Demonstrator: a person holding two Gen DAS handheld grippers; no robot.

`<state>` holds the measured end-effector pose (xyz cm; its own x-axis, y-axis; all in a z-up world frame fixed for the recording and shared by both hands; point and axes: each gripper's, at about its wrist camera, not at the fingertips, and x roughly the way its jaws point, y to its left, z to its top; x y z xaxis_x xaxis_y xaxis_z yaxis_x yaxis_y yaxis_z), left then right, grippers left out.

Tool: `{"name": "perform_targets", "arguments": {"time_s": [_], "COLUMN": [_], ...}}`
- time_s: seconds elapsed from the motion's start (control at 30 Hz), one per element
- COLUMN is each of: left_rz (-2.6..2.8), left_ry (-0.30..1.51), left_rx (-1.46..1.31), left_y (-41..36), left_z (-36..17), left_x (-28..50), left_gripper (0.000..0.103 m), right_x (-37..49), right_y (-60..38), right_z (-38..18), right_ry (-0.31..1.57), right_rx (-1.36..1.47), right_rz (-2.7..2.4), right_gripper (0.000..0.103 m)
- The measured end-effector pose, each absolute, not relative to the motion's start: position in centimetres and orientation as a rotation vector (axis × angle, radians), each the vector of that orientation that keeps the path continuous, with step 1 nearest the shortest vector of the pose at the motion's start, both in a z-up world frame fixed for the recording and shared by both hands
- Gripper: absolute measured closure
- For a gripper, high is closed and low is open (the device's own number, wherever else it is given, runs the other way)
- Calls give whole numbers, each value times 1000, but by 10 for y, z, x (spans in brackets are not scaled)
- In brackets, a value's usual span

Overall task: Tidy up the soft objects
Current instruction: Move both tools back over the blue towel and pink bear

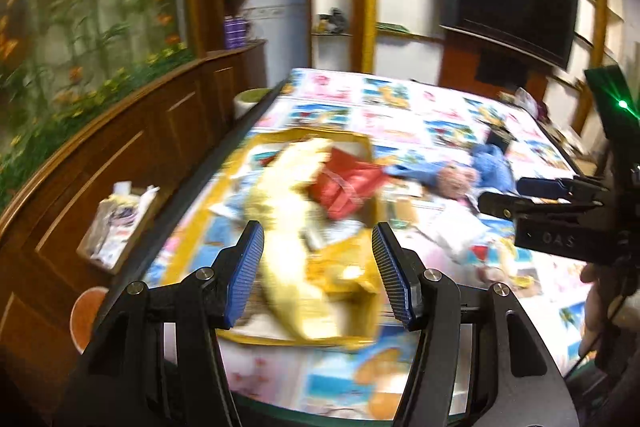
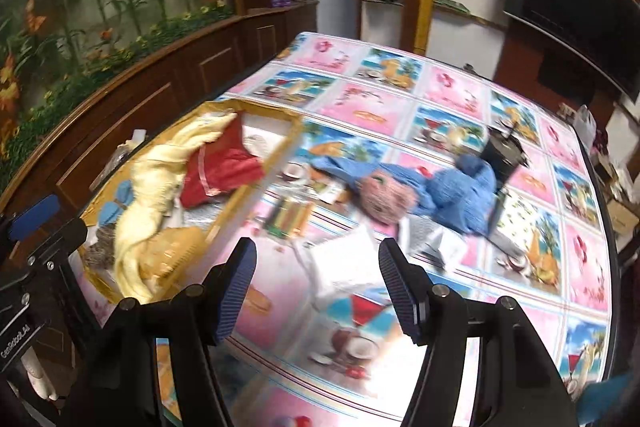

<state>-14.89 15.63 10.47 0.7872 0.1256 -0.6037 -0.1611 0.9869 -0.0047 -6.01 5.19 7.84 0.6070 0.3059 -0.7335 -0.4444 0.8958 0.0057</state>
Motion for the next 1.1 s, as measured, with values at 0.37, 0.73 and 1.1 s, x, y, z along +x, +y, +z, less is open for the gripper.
{"name": "perform_targets", "arguments": {"time_s": [0.37,0.73,1.1], "left_rz": [-52,-63,-63], "left_ry": [671,780,845], "left_rx": [53,88,62], "left_y": [73,46,57], "left_z": [95,66,45], "left_x": [-119,-87,-72], "left_gripper": [46,46,46], "right_x": [-50,-32,-15], "right_y": [-32,-79,-64], "right_z": [65,49,40], "right_ry": [814,860,891], "right_rx": [-75,13,-2], "right_rz": [363,318,323], "right_gripper": [39,39,39]}}
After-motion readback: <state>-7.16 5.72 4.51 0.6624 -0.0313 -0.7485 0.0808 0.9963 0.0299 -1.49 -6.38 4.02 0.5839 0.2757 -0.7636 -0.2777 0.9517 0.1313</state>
